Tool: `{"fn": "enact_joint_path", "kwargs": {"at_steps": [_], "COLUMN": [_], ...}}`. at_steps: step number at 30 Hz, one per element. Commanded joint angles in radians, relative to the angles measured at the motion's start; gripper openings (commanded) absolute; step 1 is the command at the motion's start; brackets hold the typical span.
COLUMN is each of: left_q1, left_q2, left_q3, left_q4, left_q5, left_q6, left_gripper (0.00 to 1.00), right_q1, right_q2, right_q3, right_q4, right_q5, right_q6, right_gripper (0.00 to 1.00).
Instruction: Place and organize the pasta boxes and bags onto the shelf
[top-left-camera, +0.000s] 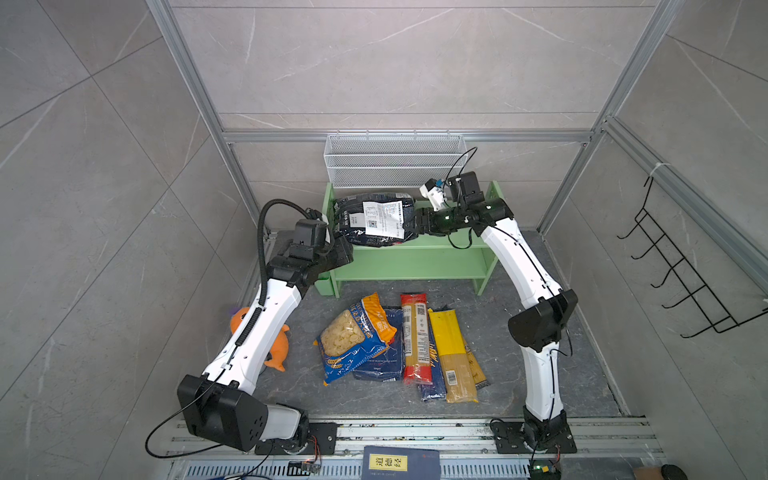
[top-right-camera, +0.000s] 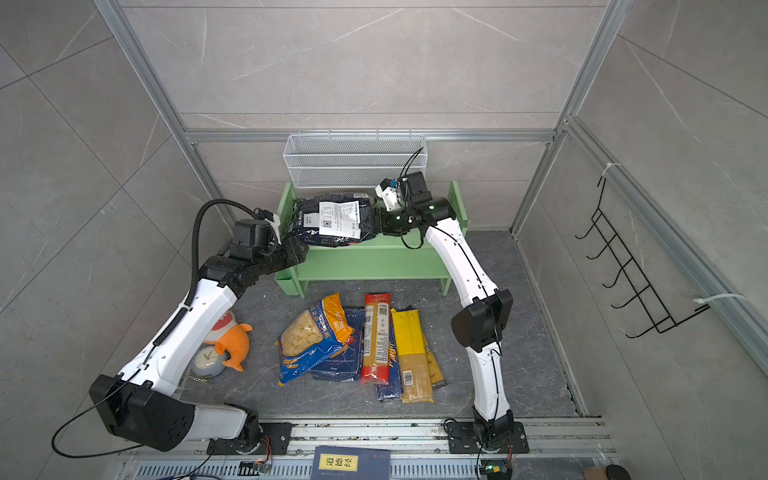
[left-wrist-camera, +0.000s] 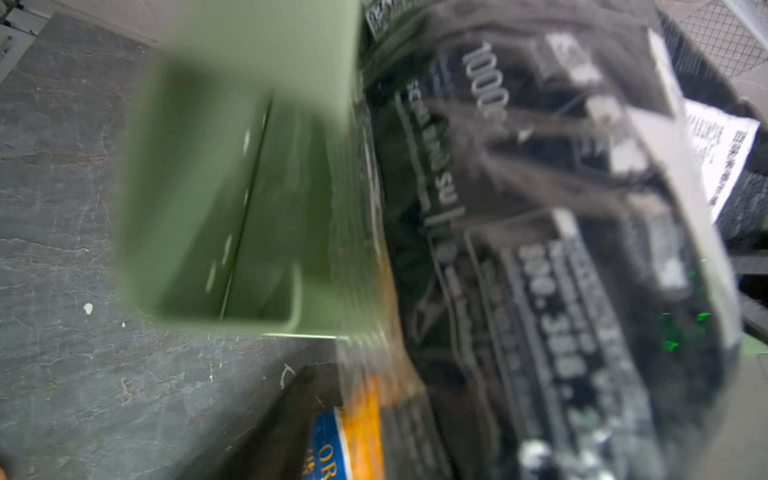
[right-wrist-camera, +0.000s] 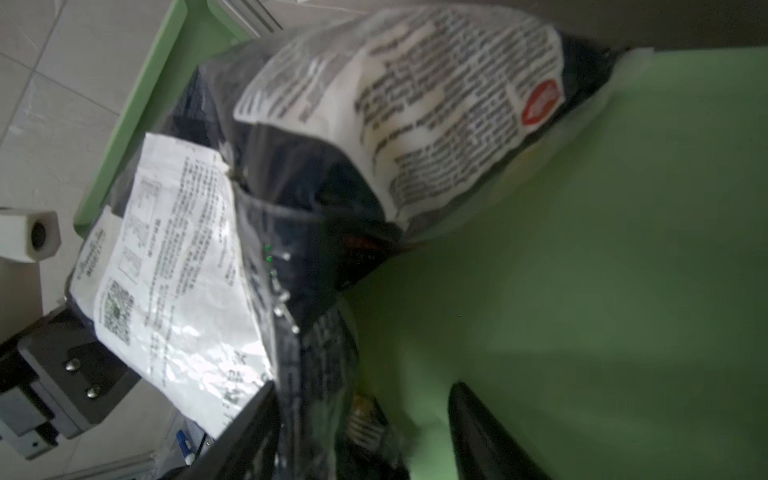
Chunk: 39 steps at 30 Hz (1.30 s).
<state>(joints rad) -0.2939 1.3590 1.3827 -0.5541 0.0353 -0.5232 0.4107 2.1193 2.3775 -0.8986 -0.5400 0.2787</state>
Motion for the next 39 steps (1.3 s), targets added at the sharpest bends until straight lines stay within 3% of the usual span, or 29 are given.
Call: {"fn": "enact_joint_path", "kwargs": {"at_steps": [1, 3, 8, 17, 25, 33, 35, 39], "left_q1": [0.004, 0.003, 0.003, 0.004, 0.003, 0.004, 0.003, 0.003], "left_q2": [-0.094, -0.128, -0.207, -0.370, -0.510, -0.665, -0.708, -0.787], "left_q3": [-0.037, -0.066, -0.141, -0.284, -0.492, -0.697, -0.748, -0.825], "left_q4": [0.010, -0.011, -0.022, -0.083, -0.087, -0.097, -0.112, -0.118], "left_q5": [0.019, 0.007, 0.016, 0.016, 0.013, -0.020, -0.037, -0.052], "left_q6": [-0.017, -0.017, -0.023, -0.068, -0.106, -0.233, -0.263, -0.312], "left_gripper": [0.70, 0.80, 0.92, 1.00, 0.99, 1.00, 1.00, 1.00], "right_q1": [0.002, 0.002, 0.003, 0.036, 0.122, 0.233, 0.263, 0.300], "right_q2": [-0.138, -0.195, -0.262, -0.490, -0.654, -0.635, -0.605, -0.539], "right_q3": [-0.133, -0.203, -0.269, -0.616, -0.938, -1.065, -1.069, -1.074], "right_q4": [0.030, 0.062, 0.042, 0.147, 0.263, 0.336, 0.351, 0.400], "right_q5": [0.044, 0.054, 0.068, 0.093, 0.117, 0.158, 0.162, 0.161], "right_q6": [-0.013, -0.014, -0.026, -0.002, 0.068, 0.100, 0.106, 0.134], "right_gripper": [0.75, 0.81, 0.83, 0.83, 0.84, 0.85, 0.93, 0.96]}}
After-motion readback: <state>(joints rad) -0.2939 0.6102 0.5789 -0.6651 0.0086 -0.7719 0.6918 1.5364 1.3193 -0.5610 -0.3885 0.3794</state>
